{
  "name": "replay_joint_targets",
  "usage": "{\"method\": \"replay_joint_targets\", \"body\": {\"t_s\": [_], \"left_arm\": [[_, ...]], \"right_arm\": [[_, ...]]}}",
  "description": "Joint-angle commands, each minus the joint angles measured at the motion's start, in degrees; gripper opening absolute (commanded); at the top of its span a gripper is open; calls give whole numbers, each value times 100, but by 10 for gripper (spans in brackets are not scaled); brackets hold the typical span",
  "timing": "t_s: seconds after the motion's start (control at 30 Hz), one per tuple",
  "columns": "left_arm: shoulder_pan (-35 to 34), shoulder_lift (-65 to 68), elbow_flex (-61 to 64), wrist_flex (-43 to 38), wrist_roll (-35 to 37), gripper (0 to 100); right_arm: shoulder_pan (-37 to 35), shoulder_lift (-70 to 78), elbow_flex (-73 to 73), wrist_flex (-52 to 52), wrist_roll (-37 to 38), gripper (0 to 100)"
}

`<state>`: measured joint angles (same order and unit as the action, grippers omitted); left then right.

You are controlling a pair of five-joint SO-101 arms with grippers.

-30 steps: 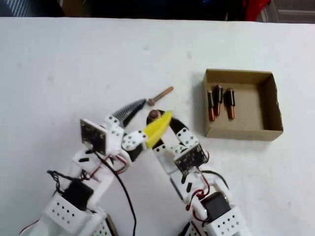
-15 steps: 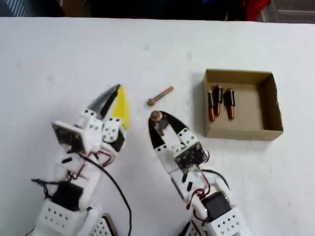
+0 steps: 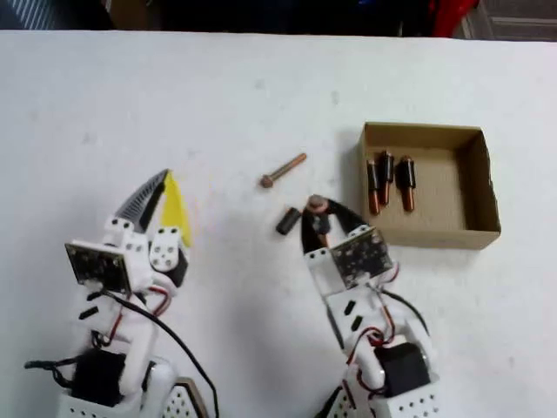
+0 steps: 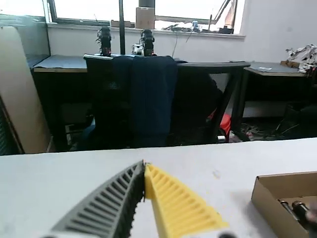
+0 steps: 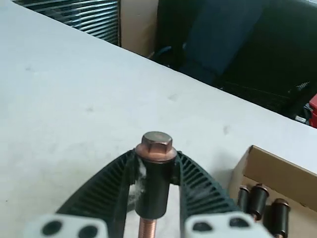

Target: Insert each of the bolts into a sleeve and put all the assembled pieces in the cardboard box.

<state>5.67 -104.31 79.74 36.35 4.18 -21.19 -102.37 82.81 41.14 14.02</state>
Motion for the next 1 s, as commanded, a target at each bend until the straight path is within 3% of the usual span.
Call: {"method": "replay_joint_targets", "body": {"t_s": [0.0,0.17,0.47,0.97], "left_arm": [[-268,-57,-290,237,-18,24],[-567,-57,-281,536,-18,24],[-752,-57,62,1749,-53,24],[-752,-57,1609,1802,-62,23]], "right_arm": [[198,-31,-905,576,9,17],[330,418,-1802,1218,9,17],[1393,3486,-3701,1358,9,17],[2844,7090,-4967,259,149,17]]}}
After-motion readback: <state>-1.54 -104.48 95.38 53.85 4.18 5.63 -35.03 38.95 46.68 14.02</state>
